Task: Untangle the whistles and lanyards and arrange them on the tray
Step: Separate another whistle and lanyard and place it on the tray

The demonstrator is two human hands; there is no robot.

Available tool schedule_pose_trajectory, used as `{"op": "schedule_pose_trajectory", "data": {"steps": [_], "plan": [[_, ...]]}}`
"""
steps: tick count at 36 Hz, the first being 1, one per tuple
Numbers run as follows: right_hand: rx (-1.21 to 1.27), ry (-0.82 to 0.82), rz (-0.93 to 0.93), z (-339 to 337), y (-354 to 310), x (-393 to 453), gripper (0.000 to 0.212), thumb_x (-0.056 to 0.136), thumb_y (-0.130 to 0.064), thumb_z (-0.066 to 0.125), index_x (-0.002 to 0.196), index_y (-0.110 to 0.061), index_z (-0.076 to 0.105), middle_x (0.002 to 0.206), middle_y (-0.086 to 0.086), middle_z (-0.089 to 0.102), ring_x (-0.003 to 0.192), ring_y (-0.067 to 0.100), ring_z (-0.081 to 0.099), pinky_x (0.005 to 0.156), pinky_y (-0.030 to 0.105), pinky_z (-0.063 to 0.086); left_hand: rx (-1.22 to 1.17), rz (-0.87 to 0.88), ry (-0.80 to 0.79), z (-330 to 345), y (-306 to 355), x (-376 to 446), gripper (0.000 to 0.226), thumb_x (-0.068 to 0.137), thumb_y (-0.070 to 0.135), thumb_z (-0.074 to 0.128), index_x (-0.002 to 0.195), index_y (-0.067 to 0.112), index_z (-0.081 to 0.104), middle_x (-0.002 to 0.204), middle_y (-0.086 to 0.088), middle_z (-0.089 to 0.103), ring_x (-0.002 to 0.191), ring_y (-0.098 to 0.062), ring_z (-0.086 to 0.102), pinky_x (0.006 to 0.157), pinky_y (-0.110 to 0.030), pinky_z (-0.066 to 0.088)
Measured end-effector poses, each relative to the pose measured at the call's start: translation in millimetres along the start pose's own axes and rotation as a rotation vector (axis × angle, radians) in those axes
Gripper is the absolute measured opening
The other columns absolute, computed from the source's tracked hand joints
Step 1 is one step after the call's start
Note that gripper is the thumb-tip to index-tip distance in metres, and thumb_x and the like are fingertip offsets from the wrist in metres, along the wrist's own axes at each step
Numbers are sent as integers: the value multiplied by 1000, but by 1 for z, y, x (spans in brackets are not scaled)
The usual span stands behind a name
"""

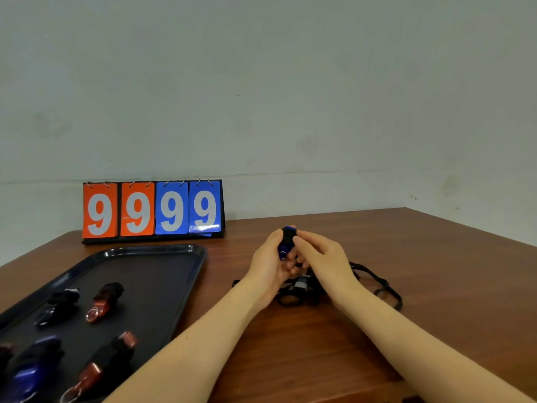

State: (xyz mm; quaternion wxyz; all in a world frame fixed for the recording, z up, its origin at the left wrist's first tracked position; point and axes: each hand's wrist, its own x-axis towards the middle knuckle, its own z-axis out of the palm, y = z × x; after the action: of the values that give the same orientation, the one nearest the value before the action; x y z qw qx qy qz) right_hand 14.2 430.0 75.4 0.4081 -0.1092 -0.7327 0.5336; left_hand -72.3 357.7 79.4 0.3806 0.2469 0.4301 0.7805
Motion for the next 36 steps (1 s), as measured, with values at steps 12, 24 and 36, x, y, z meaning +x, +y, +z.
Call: {"op": "schedule_pose_trajectory", "data": {"steps": [12,24,36], "plan": [[-103,27,32,-10,1,3,19,89,-23,66,107,-25,62,99,-8,66,91,2,62,62,6,46,236,-6,-29,-3,0,-1,38,103,40,31,123,19,57,100,-9,59,66,-14,51,68,-34,49],[-208,129,85,-6,-13,4,29,94,-25,58,123,-20,56,109,-2,62,93,13,61,73,24,48,812,468,291,-8,27,-26,24,99,24,44,120,26,55,122,5,50,89,6,47,74,-12,35],[-161,-233,231,75,-78,-36,22,91,-35,63,96,-15,71,74,4,70,60,10,58,57,20,49,1528,323,306,-116,151,-138,21,99,24,48,115,21,62,105,12,56,95,-2,51,81,-20,38]]}}
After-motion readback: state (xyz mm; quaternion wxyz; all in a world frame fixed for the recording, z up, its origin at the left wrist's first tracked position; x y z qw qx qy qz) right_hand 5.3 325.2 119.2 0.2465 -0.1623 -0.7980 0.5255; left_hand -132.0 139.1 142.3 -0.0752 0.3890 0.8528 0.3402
